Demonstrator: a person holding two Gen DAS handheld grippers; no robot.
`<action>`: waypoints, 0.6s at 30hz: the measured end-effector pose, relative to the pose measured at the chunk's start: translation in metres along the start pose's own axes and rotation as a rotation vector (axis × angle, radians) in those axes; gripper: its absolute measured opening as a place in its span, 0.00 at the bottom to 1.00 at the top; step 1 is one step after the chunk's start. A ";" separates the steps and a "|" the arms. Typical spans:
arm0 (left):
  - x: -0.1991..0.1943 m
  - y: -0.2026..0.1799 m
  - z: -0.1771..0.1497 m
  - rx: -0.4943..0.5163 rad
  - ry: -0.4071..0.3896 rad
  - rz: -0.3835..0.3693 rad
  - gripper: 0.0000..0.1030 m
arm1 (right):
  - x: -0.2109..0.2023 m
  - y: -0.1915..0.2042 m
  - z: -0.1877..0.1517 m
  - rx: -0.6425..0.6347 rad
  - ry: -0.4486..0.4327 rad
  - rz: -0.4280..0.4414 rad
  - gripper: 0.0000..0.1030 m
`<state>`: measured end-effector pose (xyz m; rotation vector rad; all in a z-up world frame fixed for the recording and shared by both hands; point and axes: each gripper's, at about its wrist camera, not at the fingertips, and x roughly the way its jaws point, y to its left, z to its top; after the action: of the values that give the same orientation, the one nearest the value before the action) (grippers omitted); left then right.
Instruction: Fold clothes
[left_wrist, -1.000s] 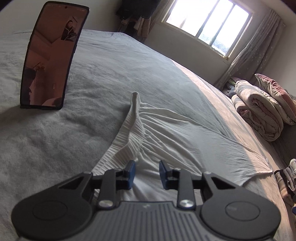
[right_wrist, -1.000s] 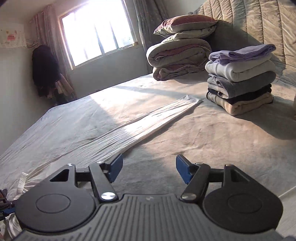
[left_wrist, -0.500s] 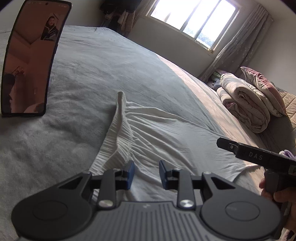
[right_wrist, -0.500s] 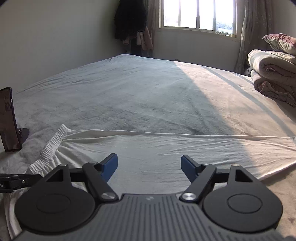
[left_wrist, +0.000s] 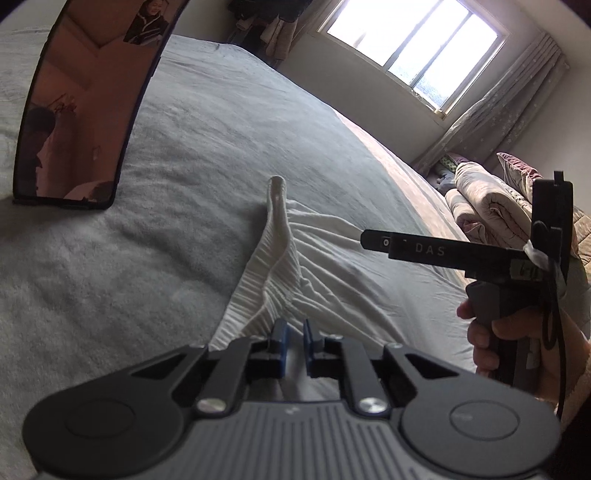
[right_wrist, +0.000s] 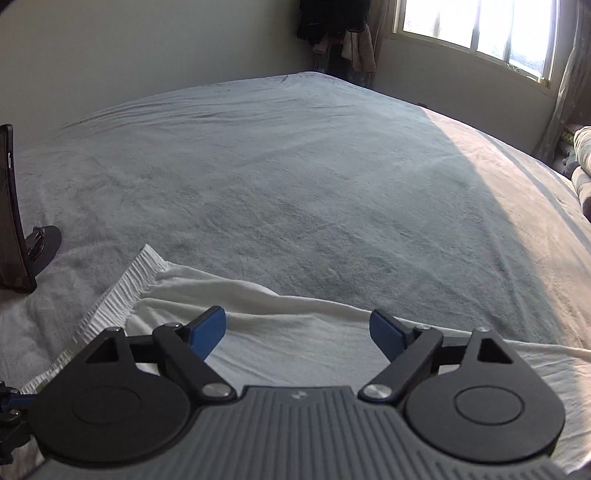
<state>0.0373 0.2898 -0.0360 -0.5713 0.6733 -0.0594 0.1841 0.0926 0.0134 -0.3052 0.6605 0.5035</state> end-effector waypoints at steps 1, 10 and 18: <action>0.000 0.002 0.000 -0.012 0.000 0.002 0.03 | 0.005 0.002 0.001 -0.033 0.007 0.002 0.85; 0.000 0.002 -0.001 -0.048 0.000 0.013 0.03 | 0.031 -0.002 0.012 -0.154 0.043 0.106 0.84; 0.000 0.006 0.004 -0.091 0.010 0.010 0.03 | 0.038 -0.006 0.005 -0.056 0.025 0.189 0.31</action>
<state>0.0393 0.2966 -0.0368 -0.6551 0.6914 -0.0227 0.2157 0.1024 -0.0071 -0.3040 0.7038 0.7003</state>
